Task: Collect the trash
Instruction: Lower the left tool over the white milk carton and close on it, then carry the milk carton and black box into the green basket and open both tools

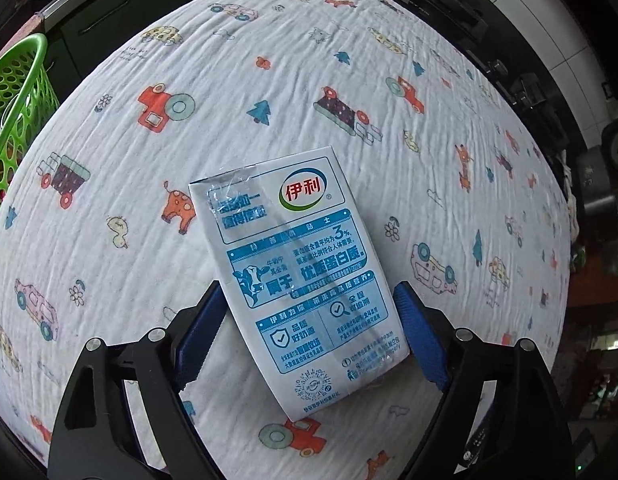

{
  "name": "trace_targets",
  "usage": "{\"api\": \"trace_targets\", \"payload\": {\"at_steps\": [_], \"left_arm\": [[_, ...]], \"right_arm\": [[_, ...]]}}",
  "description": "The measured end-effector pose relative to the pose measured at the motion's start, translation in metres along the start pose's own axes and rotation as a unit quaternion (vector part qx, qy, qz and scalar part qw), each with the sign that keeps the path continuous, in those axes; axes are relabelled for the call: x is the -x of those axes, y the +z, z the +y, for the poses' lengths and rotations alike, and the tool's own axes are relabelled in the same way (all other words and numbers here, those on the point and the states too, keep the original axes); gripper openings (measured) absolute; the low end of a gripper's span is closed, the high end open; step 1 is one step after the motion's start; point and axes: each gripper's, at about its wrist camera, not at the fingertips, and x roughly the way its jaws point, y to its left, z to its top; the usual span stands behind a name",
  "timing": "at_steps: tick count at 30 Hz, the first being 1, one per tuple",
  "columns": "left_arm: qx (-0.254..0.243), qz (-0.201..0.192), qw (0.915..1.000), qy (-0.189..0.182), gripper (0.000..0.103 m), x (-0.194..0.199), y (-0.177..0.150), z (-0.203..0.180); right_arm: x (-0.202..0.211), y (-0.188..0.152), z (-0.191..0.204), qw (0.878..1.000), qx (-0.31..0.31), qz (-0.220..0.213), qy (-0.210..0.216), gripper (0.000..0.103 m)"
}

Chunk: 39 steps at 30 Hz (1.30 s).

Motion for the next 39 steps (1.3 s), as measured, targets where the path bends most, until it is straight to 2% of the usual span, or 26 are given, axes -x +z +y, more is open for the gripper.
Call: {"api": "trace_targets", "payload": {"at_steps": [6, 16, 25, 32, 39], "left_arm": [[-0.063, -0.001, 0.9973, -0.038, 0.079, 0.019, -0.007, 0.017], [-0.132, -0.025, 0.9869, -0.089, 0.077, 0.069, -0.002, 0.079], [-0.131, -0.025, 0.9823, -0.131, 0.076, 0.092, 0.003, 0.142], [-0.137, -0.033, 0.9749, -0.172, 0.076, 0.112, 0.007, 0.182], [-0.113, -0.08, 0.9755, -0.171, 0.076, 0.149, 0.03, 0.239]], "right_arm": [[0.01, -0.004, 0.025, 1.0, 0.013, -0.006, 0.024, 0.045], [0.004, -0.012, 0.112, 0.996, 0.067, 0.009, 0.062, 0.045], [0.003, -0.015, 0.196, 0.988, 0.124, 0.012, 0.086, 0.045], [0.002, -0.015, 0.253, 0.981, 0.156, 0.016, 0.111, 0.045], [0.0, -0.009, 0.325, 0.971, 0.194, 0.017, 0.139, 0.045]]}}
